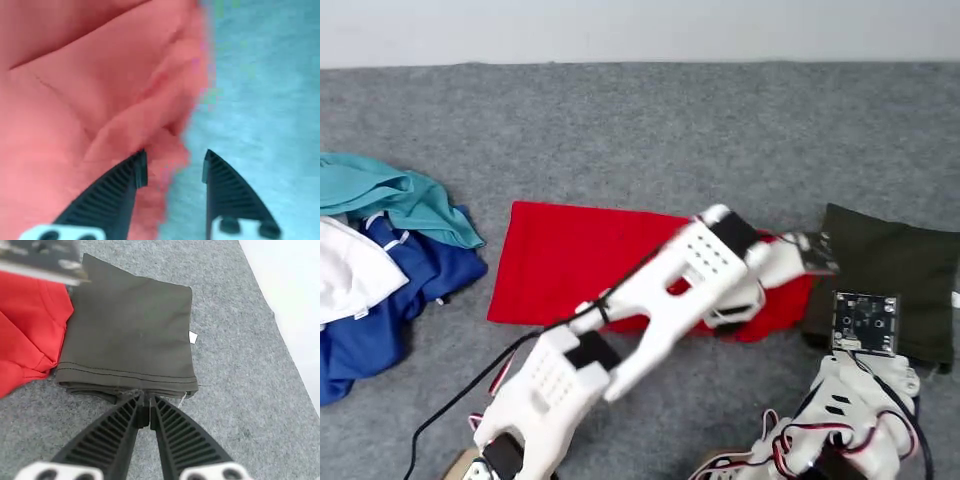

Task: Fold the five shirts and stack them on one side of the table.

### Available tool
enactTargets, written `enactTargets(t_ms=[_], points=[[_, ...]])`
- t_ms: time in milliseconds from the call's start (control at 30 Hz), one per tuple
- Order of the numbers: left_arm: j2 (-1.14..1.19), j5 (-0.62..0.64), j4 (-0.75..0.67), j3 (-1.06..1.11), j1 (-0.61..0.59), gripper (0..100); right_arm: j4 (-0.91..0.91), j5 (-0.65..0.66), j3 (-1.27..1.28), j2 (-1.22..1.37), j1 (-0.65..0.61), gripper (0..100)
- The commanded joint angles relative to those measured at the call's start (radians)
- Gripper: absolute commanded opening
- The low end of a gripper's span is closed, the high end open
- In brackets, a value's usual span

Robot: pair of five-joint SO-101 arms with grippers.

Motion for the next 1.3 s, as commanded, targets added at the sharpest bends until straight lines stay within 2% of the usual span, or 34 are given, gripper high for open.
enactTargets(t_ms=[0,267,467,700,800,1067,1267], points=[[0.038,-0.052,-0.074,-0.124,-0.089,18,-0.005,-0.003,-0.005,0.010,0.012,1.3],[0.149,-0.052,-0.054,-0.503,-0.120,18,-0.007,-0.003,-0.003,0.010,0.010,1.3],[0.252,-0.049,-0.052,-0.624,-0.124,18,-0.007,-0.003,-0.003,0.010,0.010,1.3],[0.244,-0.023,0.137,-0.816,-0.140,18,-0.007,-0.005,-0.003,0.010,0.008,1.3],[0.183,0.071,0.137,-0.811,-0.163,18,-0.007,-0.005,-0.002,0.010,0.008,1.3],[0.015,0.075,0.121,-0.484,-0.072,18,-0.007,-0.005,-0.002,0.010,0.007,1.3],[0.100,0.077,-0.041,-0.334,-0.117,18,-0.007,-0.005,0.000,0.010,0.007,1.3]])
